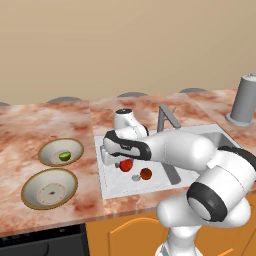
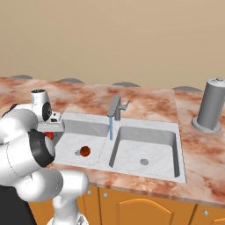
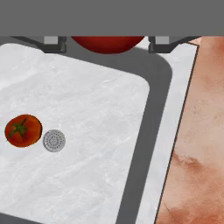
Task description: Pick the tomatos from the sink and place them in one bowl. Place the kiwi in the other bowl. Then turn off the sink faucet.
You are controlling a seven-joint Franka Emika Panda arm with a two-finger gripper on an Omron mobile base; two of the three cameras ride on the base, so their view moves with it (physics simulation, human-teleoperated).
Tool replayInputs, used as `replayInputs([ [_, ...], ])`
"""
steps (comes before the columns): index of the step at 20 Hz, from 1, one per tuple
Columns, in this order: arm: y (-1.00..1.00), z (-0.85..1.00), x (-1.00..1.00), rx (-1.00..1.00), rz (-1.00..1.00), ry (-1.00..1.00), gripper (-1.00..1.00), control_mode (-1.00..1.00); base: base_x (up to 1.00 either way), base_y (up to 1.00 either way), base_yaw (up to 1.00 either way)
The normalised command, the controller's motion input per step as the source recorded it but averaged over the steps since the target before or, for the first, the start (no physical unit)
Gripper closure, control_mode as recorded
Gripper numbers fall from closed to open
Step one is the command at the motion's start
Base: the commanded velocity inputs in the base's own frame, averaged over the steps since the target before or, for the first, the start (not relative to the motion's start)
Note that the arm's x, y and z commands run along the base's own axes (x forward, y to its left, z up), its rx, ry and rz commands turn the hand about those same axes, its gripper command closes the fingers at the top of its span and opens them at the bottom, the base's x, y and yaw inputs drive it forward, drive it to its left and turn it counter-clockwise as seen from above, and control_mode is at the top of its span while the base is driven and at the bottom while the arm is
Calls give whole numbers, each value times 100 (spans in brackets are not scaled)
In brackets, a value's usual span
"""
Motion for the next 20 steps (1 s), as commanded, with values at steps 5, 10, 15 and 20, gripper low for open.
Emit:
replayInputs([
  [5,55,50,-44,0,2,8,100,-100,0,0,0],
  [10,70,25,-28,0,6,11,100,-100,0,0,0],
  [15,77,3,-15,0,9,12,100,-100,0,0,0],
  [20,79,0,-9,0,9,9,100,-100,0,0,0],
])
